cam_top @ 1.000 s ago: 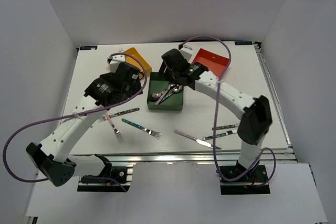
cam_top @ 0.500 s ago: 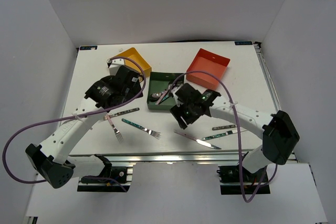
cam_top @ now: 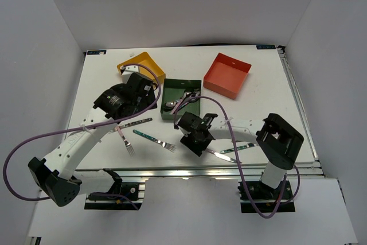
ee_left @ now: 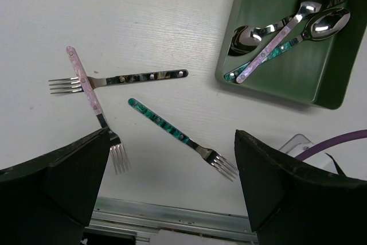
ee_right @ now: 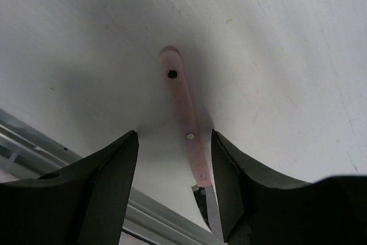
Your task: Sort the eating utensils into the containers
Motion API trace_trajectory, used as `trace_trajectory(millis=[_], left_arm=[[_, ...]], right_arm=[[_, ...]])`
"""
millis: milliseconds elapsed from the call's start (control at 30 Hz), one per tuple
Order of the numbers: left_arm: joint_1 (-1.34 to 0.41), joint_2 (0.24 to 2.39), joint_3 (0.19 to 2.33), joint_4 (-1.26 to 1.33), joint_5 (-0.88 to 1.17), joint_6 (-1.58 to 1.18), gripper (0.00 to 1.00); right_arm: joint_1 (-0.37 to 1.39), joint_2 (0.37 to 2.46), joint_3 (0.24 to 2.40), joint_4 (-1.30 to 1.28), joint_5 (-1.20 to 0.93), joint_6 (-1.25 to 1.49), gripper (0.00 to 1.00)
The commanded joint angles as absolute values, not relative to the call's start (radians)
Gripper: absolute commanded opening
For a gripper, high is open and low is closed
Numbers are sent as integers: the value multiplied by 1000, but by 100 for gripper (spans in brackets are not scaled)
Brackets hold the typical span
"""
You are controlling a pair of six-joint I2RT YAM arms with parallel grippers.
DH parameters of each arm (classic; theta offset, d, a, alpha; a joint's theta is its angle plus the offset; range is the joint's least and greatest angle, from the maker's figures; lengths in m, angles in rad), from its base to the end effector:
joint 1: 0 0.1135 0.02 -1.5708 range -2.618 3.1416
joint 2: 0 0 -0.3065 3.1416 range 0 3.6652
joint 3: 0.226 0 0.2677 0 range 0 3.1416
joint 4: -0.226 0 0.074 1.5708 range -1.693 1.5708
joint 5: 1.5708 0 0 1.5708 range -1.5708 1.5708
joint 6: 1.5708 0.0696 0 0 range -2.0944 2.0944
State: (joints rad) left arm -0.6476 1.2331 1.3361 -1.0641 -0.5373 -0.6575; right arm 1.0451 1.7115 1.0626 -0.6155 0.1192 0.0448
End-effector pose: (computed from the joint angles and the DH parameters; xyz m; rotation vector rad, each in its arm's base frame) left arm 0.2196 -0.1214 0.3795 -0.2147 2.3434 0.0649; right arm 0.1829 0.2988 0.1707 -1.3283 2.4847 0.0817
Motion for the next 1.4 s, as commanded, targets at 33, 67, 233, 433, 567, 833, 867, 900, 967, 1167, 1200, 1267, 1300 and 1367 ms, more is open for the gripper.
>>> trace_trajectory(millis=[33,67,233,433,567,833,867,900,967,1167,1200,1267,1300,1367], left_arm=[[-646,1187,1304,-1045,-525,-635,98],[-646,1186,1298,-1043,-525,-635,98],[-646,1187,1292,-1040,-515,-632,98],[-646,1177,1289,-1035,-515,-630,98],[-646,1183,1298,-1040,-515,-627,98],[-646,1184,1327,-1046,-518,-629,98],[-646,1184,1328,-1046,-518,-632,98],[-646,1186,1330,-1046,-520,-635,98],[-646,1189,1336,-1045,-518,-641,98],[-646,1198,1354,-1054,-515,-657,98],[-646,1198,1361,-1055,-514,-660,98],[-646,1201,1364,-1065,-512,-664,98],[-646,1198,1359,-1066,-514,-669,98],[-646,1190,1342,-1063,-523,-672,98]], right_arm=[[1045,1715,1013,-513,144,18,59],[1043,1726,1008,-505,126,14,58],[1042,1758,960,-456,51,28,29],[1058,1741,945,-414,21,74,8],[1060,1660,1061,-451,-40,112,0],[821,1476,1333,-485,-141,150,0],[784,1464,1354,-479,-178,170,0],[741,1460,1370,-468,-192,185,0],[619,1477,1420,-437,-187,213,0],[393,1735,1748,-442,-34,183,0],[368,1779,1806,-462,-37,175,0],[316,1914,1940,-506,-17,141,0],[298,1960,2076,-556,-6,118,0],[281,2092,2217,-613,34,63,0]])
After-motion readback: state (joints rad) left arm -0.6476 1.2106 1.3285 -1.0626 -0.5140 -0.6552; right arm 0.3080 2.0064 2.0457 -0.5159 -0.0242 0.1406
